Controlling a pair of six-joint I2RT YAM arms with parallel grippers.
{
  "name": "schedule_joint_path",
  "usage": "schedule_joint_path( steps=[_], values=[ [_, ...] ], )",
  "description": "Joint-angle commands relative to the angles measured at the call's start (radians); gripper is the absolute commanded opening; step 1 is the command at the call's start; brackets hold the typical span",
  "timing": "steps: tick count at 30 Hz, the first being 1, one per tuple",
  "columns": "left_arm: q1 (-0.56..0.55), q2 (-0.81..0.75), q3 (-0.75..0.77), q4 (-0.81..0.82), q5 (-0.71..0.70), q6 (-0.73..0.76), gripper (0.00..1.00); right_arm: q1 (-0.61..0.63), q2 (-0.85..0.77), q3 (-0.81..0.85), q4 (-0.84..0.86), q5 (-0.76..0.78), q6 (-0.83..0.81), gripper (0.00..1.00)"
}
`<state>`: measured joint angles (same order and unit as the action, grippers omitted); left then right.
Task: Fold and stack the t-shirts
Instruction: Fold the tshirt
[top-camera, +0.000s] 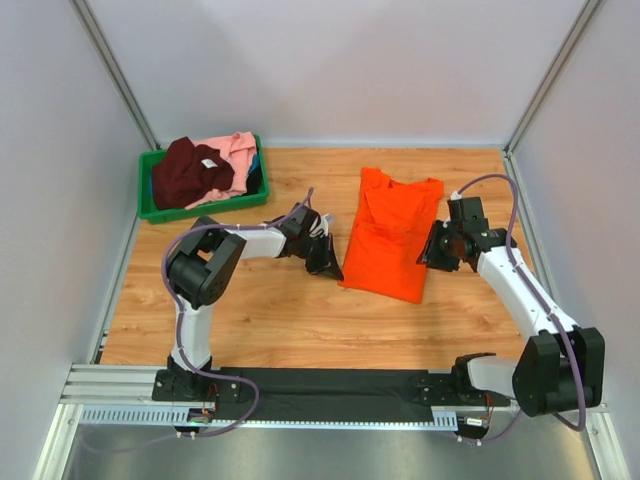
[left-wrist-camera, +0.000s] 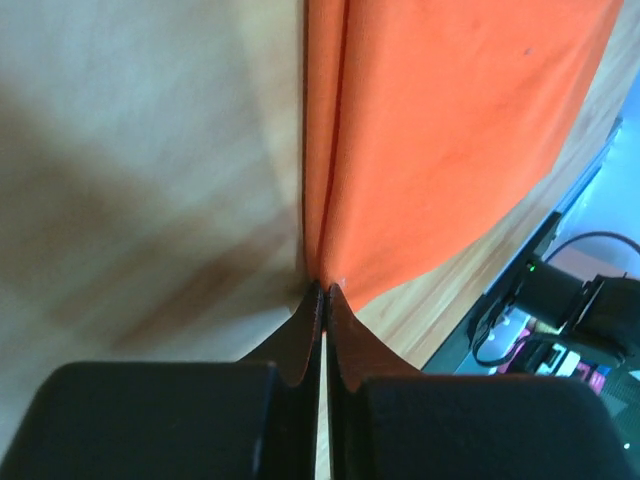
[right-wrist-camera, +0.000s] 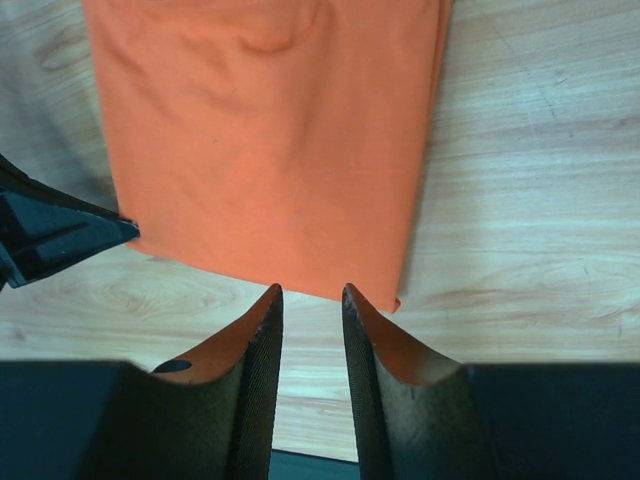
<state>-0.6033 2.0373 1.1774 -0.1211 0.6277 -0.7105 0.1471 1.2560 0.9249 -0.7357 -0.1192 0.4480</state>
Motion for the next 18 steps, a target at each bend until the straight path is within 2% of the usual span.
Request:
schedule_joint_path(
  steps=[1,6,13,14,16,17,18],
  values=[
    [-0.01,-0.115,-0.106,0.032,-0.031,-0.027,0.0,-0.004,-0.073,-0.038,-0.042,-0.059,0.0,0.32],
    [-0.01,-0.268,-0.258,-0.064,-0.123,-0.024,0.0,-0.004,-0.15,-0.116,-0.054,-0.094,0.024,0.33],
    [-0.018,-0.584,-0.557,-0.1,-0.204,-0.147,0.0,0.035,-0.171,-0.274,0.108,-0.209,0.127,0.34],
    [-0.018,-0.609,-0.605,-0.101,-0.204,-0.173,0.04,0.048,-0.158,-0.281,0.125,-0.209,0.133,0.34],
    [-0.016,-0.675,-0.628,-0.139,-0.212,-0.181,0.19,0.062,-0.144,-0.285,0.166,-0.217,0.132,0.35],
    [-0.018,-0.692,-0.634,-0.153,-0.214,-0.181,0.32,0.072,-0.129,-0.284,0.179,-0.217,0.127,0.35],
    [-0.018,-0.707,-0.627,-0.173,-0.218,-0.172,0.37,0.075,-0.122,-0.281,0.189,-0.212,0.12,0.36]
  ],
)
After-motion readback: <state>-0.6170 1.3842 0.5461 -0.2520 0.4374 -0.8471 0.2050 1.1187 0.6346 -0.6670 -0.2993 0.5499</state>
